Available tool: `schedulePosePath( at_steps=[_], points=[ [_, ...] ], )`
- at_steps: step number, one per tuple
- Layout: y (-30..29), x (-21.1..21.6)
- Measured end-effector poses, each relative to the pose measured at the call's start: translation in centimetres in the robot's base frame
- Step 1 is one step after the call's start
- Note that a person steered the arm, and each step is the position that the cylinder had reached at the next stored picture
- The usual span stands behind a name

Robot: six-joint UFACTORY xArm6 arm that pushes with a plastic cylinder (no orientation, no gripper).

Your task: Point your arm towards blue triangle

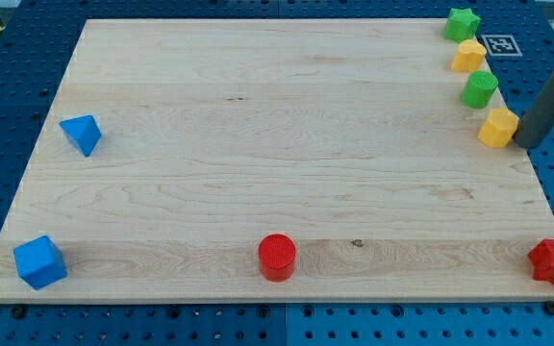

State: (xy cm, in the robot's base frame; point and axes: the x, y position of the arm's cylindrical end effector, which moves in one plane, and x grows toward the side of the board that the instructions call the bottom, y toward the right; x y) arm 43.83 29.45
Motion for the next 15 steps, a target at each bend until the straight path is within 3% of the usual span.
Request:
schedulePosePath(
  at_steps=[3,4,5,7,10,13,15],
  points=[
    [0.0,0.3],
    [0.0,4.0],
    [-4.2,4.5],
    [-14.3,0.1],
    [-36.0,-5.9],
    [-56.1,-7.0],
    [-58.8,-4.8]
  ],
)
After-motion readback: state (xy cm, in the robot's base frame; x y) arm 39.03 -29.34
